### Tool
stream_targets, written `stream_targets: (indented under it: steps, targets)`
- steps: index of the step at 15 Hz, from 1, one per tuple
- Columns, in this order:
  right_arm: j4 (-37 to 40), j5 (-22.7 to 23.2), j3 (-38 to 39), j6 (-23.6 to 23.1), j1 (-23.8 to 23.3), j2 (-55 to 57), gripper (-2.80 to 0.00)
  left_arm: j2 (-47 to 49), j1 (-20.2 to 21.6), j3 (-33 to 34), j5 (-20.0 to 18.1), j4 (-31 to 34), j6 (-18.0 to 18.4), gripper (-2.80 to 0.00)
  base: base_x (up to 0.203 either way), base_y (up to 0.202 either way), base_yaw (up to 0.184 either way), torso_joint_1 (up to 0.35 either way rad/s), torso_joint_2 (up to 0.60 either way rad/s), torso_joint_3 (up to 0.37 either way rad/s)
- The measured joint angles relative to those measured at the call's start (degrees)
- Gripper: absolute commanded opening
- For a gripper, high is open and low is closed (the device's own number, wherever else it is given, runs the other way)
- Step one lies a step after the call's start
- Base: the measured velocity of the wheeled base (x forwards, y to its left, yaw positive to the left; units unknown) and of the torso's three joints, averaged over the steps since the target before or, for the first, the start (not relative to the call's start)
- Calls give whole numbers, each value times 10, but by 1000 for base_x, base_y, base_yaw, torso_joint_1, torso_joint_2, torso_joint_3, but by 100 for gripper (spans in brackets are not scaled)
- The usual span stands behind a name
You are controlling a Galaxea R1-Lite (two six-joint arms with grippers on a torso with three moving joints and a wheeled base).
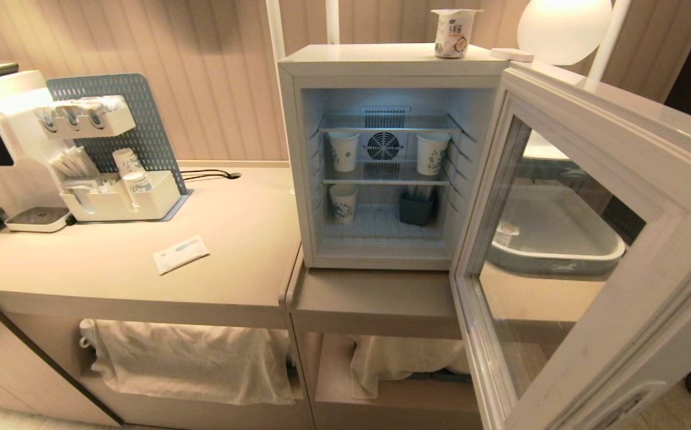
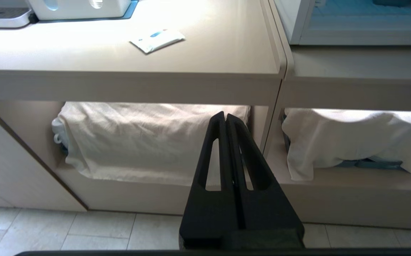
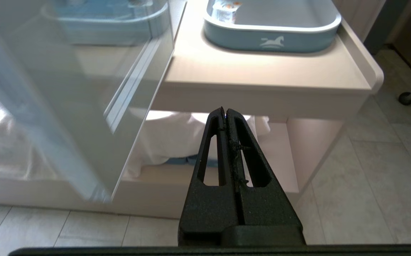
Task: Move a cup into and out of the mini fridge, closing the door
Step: Put the yoghurt in the freezer
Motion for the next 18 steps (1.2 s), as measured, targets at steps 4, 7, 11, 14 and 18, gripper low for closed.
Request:
stream_targets:
  steps: [4,7,11,14,18]
  targets:
    - [-1,0,0,1,0,0,-280,0,0,0,0,1,1,-280,-192,0,-1,1,2,3]
    - [-1,0,0,1,0,0,-280,0,0,1,0,0,1,-280,-99,0,1,2,0,3]
    - [-2,0,0,1,0,0,-280,0,0,0,0,0,2,-280,0,0,0,0,0,0]
    - [-2,0,0,1,0,0,-280,0,0,0,0,0,3,-280,0,0,0,0,0,0]
    - [-2,0,1,1,0,0,-280,0,-1,0,0,1,3,-280,0,122,-2,4,2,3]
